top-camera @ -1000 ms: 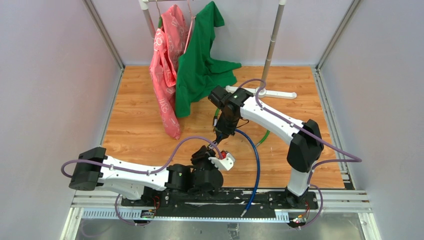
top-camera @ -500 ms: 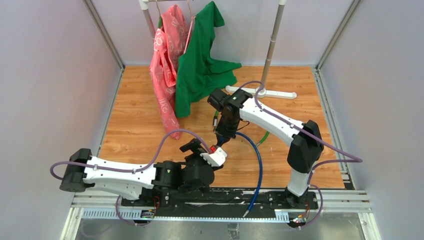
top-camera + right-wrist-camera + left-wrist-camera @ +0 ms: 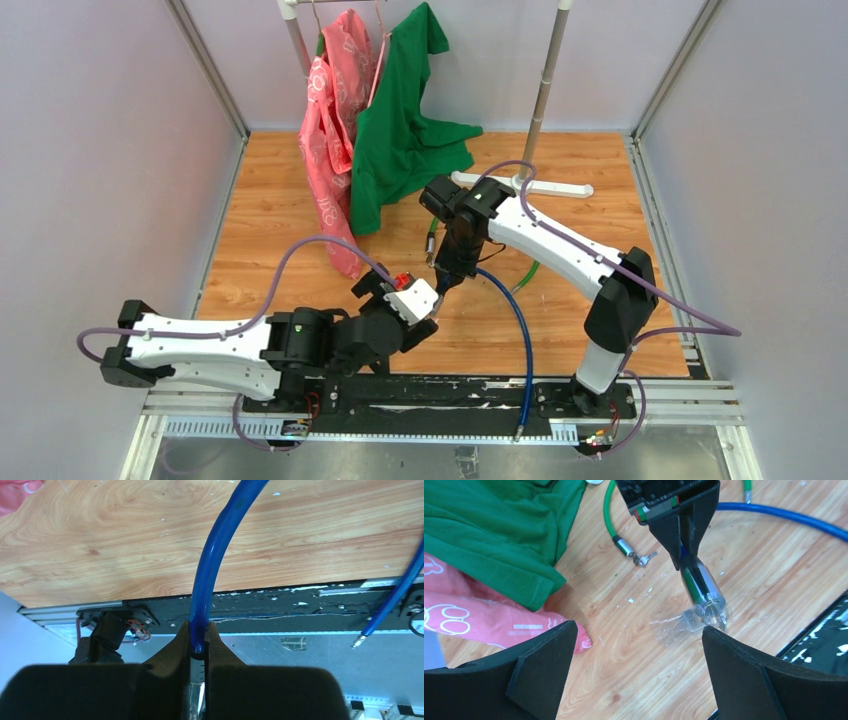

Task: Unlock with the key

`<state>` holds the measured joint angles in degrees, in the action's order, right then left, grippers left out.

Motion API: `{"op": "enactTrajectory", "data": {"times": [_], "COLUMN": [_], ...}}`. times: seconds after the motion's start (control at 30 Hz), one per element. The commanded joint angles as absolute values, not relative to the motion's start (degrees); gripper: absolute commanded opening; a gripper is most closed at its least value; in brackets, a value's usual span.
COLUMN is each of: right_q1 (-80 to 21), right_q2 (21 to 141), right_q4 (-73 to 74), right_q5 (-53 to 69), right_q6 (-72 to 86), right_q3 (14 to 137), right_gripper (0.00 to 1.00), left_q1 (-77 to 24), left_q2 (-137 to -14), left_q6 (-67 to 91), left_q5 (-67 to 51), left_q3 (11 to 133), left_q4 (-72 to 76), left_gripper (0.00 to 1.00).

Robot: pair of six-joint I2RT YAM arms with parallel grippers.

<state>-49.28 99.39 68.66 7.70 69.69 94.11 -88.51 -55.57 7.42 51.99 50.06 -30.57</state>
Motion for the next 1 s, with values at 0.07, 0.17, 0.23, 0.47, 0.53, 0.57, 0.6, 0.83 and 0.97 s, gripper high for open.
{"op": "enactTrajectory", "data": {"times": [0.07, 0.17, 0.23, 0.47, 0.53, 0.57, 0.6, 0.83, 0.97], "right_q1": [-49.92, -49.67, -49.42, -48.38, -48.19, -48.10, -48.04, -47.14, -46.46], "right_q2": [98.72, 98.26, 97.67, 95.37, 94.83, 94.43, 94.05, 90.98, 89.61], "right_q4": [75.59, 76.17, 76.45, 76.71, 76.77, 76.88, 76.98, 77.16, 77.10], "right_q5": [3.69, 2.99, 2.25, -0.95, -3.26, -4.05, -4.92, -12.39, -18.36], "right_q6": [67.68, 67.57, 67.41, 66.69, 66.13, 65.88, 65.64, 63.26, 60.71], "right_q3": [95.72, 96.39, 96.57, 96.07, 96.12, 96.07, 96.07, 95.40, 95.67], "right_gripper": [0.00, 0.00, 0.00, 0.00, 0.00, 0.00, 0.00, 0.00, 0.00], "left_q1": [-87.71, -87.71, -87.71, -87.71, -87.65, -87.64, -87.67, -87.43, -85.67], "left_q2": [-50.77, -50.80, -51.06, -49.18, -48.96, -48.79, -48.65, -43.80, -39.79], "left_q6": [6.80, 7.17, 7.88, 10.74, 12.32, 13.22, 14.13, 20.84, 23.33], "left_q5": [43.75, 40.06, 38.72, 41.30, 44.82, 46.41, 47.91, 55.70, 56.97], "left_q3": [54.13, 55.32, 55.94, 55.02, 55.47, 55.91, 56.35, 55.37, 52.96], "left_q4": [-34.25, -36.46, -37.83, -39.21, -41.75, -42.63, -44.63, -52.67, -54.98], "left_gripper": [1.00, 1.00, 1.00, 1.00, 1.00, 1.00, 1.00, 1.00, 1.00]}}
